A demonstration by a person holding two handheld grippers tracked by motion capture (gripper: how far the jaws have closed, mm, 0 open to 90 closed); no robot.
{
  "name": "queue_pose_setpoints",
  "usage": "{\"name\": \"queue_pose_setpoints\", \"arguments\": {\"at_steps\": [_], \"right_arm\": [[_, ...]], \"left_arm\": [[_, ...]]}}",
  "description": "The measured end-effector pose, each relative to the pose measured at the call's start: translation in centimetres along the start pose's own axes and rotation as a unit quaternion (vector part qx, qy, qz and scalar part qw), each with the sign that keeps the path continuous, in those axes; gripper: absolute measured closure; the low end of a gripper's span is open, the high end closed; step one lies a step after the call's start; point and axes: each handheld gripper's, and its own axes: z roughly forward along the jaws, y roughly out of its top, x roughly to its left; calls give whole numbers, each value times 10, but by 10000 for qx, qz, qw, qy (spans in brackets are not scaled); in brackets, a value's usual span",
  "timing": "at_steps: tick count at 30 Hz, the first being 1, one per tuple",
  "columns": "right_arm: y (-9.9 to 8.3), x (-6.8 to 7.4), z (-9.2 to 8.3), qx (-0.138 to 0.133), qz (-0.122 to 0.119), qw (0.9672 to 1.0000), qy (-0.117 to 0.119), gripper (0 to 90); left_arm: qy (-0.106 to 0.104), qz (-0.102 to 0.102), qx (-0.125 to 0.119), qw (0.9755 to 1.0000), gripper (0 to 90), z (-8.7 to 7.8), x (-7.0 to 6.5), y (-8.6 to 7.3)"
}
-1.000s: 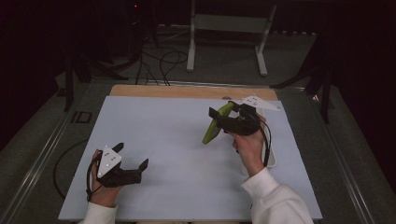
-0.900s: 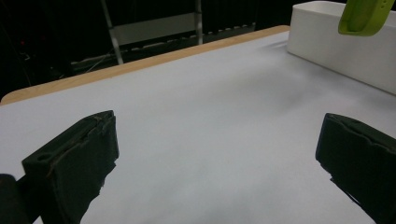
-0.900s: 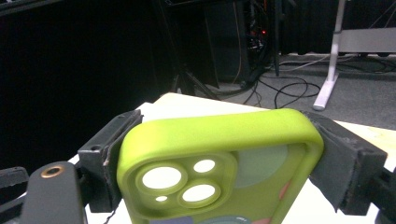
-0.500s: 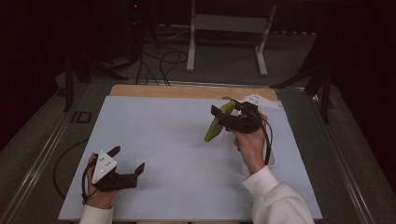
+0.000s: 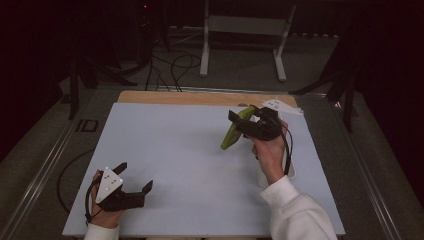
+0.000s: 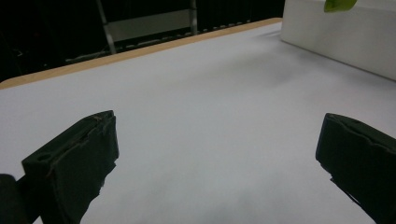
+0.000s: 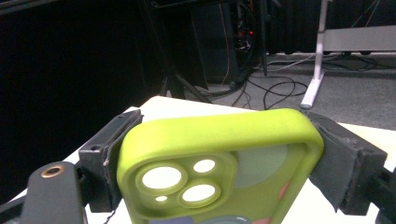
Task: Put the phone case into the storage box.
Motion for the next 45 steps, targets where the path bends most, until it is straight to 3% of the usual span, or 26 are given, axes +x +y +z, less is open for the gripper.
{"name": "queue_pose_setpoints", "arguments": {"at_steps": [9,22,45], "right_arm": [[6,-5,0,-88,74,9999,-127,171],[14,-13,2,-94,-53,9993,-369,171],[25,-33,3,-195,41,9969,-755,172]], "left_arm": [[113,-76,-65,9999,0,-3,3,0],[124,-79,15,9999,0,0,2,-2],[170,-66,68,9998,0,1,1,-3]]}}
